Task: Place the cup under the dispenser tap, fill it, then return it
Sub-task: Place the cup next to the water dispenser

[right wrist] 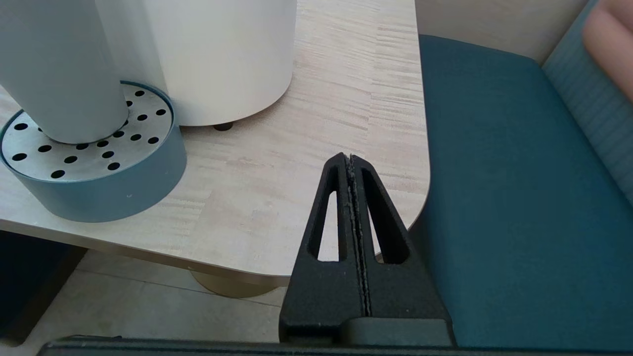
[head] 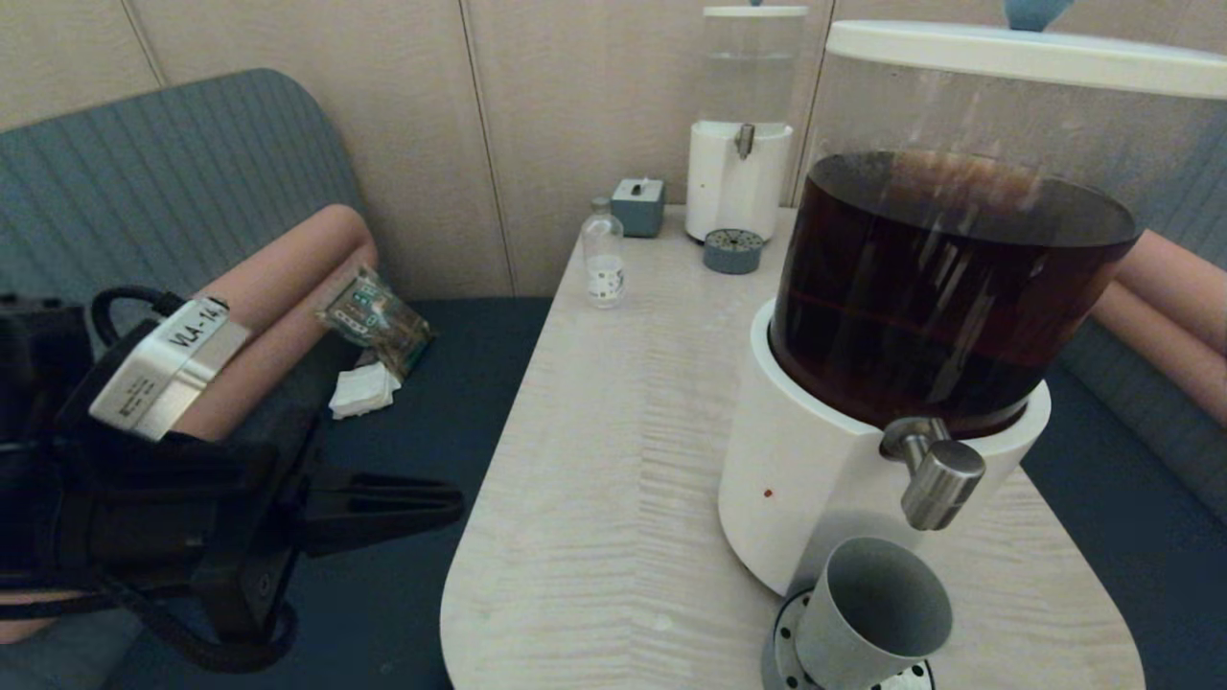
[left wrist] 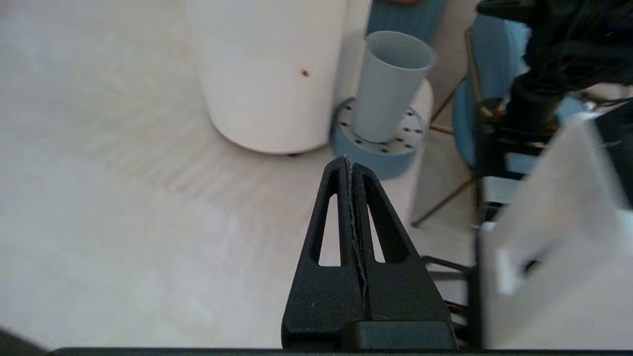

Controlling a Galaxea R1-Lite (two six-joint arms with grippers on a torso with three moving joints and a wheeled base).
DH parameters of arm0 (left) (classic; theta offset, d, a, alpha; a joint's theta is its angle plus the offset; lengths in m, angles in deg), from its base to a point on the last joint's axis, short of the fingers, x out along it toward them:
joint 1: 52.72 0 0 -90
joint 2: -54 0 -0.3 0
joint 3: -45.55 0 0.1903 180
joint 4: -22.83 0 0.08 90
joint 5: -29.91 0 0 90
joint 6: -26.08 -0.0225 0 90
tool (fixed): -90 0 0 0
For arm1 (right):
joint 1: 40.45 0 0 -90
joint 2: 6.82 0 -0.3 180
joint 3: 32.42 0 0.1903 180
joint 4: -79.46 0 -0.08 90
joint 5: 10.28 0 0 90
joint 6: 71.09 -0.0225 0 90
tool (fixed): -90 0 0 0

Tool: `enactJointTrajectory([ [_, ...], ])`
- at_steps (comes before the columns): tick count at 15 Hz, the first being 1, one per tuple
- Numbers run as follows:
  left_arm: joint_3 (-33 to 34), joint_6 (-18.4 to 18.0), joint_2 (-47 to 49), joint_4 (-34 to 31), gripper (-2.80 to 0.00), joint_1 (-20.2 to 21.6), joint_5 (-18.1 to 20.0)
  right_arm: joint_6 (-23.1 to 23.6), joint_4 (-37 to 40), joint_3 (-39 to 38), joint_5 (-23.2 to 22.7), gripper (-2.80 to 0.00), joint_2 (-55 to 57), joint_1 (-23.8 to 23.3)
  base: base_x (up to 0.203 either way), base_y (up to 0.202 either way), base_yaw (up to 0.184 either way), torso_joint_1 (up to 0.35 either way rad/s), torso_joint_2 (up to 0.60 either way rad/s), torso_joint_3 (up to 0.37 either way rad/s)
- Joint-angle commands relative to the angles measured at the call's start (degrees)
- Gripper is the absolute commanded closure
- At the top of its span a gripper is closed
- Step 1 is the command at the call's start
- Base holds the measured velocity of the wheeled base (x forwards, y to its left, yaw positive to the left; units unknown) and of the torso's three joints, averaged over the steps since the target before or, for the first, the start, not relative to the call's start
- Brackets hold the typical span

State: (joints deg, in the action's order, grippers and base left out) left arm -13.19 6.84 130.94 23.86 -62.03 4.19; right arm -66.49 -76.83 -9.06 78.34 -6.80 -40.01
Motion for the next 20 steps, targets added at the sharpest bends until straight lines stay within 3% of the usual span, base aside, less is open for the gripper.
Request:
enactJointTrajectory([
  [1, 1.3, -0.1, 6.5, 6.4, 0.00, -1.5, 0.0, 0.1, 0.0, -0.5, 0.0, 0.00, -0.5, 0.0, 0.000, 0.000, 0.000, 0.000, 0.00, 0.000],
  [5, 3.5, -0.1, 15.2, 24.1, 0.00, -5.8, -3.2, 0.1, 0.0, -0.5, 0.0, 0.00, -0.5, 0.0, 0.000, 0.000, 0.000, 0.000, 0.00, 0.000],
  [7, 3.9, -0.1, 18.2, 29.4, 0.00, -6.9, -4.4, 0.1, 0.0, -0.5, 0.0, 0.00, -0.5, 0.0, 0.000, 0.000, 0.000, 0.000, 0.00, 0.000],
  [10, 4.0, -0.1, 21.2, 32.6, 0.00, -7.4, -4.6, 0.1, 0.0, -0.5, 0.0, 0.00, -0.5, 0.1, 0.000, 0.000, 0.000, 0.000, 0.00, 0.000],
  [14, 3.4, -0.1, 24.3, 32.8, 0.00, -11.7, -5.9, 0.1, 0.0, -0.5, 0.0, 0.00, -0.5, 0.0, 0.000, 0.000, 0.000, 0.000, 0.00, 0.000],
  [15, 3.0, -0.1, 25.0, 32.9, -2.80, -12.4, -6.2, 0.1, 0.0, -0.5, 0.0, 0.00, -0.5, 0.0, 0.000, 0.000, 0.000, 0.000, 0.00, 0.000],
  [20, 2.7, -2.2, 27.4, 33.3, -2.80, -15.9, -6.4, 0.1, 0.0, -0.5, 0.0, 0.00, -0.5, 0.1, 0.000, 0.000, 0.000, 0.000, 0.00, 0.000],
])
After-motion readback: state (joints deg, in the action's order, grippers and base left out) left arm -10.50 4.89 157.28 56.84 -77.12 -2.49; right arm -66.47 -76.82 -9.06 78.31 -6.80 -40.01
